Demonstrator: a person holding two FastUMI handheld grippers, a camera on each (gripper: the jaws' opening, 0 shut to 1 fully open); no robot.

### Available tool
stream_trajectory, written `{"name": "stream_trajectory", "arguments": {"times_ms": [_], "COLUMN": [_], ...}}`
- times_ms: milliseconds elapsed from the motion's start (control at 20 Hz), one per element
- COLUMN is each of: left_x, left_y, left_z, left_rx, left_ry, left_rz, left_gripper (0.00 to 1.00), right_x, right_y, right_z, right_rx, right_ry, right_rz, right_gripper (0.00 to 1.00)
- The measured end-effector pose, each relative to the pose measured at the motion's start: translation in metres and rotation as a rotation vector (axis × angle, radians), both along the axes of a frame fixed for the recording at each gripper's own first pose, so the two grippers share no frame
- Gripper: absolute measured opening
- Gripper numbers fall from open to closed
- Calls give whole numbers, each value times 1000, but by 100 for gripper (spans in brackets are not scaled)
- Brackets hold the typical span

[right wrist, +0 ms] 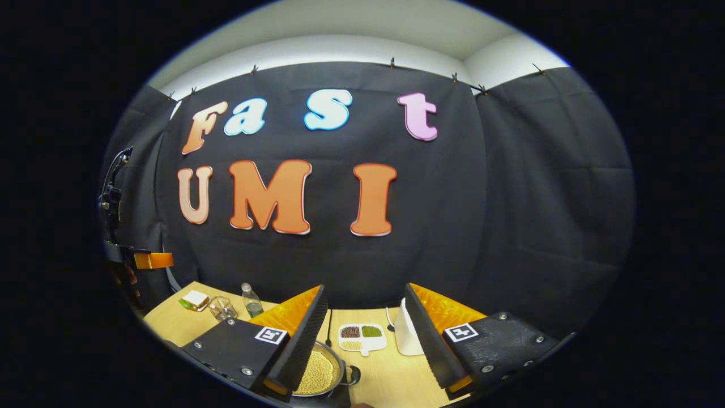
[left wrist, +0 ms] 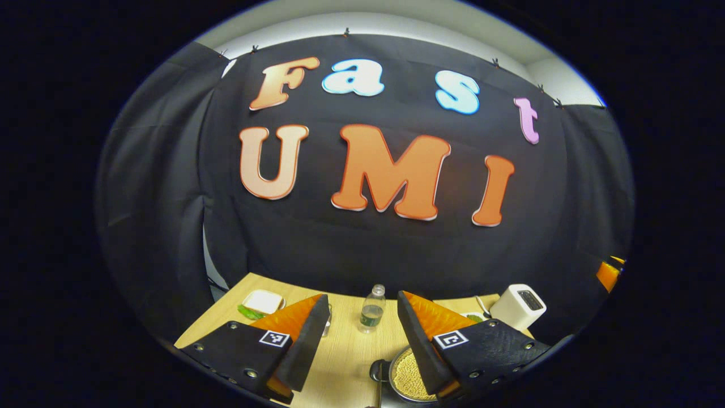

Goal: First push the handle of the pot to place it horizontally, then grasp the pot with both hands and set it on the induction cooktop.

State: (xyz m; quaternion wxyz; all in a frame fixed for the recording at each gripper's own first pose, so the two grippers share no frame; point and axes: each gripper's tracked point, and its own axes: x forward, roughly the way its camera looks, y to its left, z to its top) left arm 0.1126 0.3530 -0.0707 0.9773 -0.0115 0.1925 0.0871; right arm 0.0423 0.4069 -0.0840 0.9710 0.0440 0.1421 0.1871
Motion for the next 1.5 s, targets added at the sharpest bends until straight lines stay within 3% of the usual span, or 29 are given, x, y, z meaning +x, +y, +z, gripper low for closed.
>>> {"name": "stream_trajectory", "arguments": {"times_ms": [200,250,400,450,500,550,650,850,900,1150,1500], "left_x": [-6,-8,-12,-16,-19,-25,-37,-46,-46,-46,-41], "left_y": [25,24,25,27,27,27,26,16,17,19,16], "left_z": [76,94,156,178,198,215,244,258,257,250,239], "left_rx": [79,83,62,58,51,56,88,104,95,76,25], "left_ry": [-163,-208,-329,-376,-422,-471,-554,-598,-602,-572,-561], "left_rz": [44,42,30,28,17,6,-4,-28,-32,-20,-94], "left_gripper": [77,77,76,75,75,75,75,75,75,76,75], "right_x": [7,10,9,8,1,-4,-13,-10,-11,-6,10], "right_y": [17,24,38,43,44,47,45,28,25,3,-73], "right_z": [75,89,128,139,150,162,186,202,202,185,161], "right_rx": [72,85,100,106,110,120,144,134,125,103,54], "right_ry": [-137,-154,-211,-231,-246,-263,-292,-336,-338,-285,-228], "right_rz": [20,23,32,39,50,60,73,20,11,-13,-148], "right_gripper": [92,88,88,92,88,92,88,93,90,91,94]}}
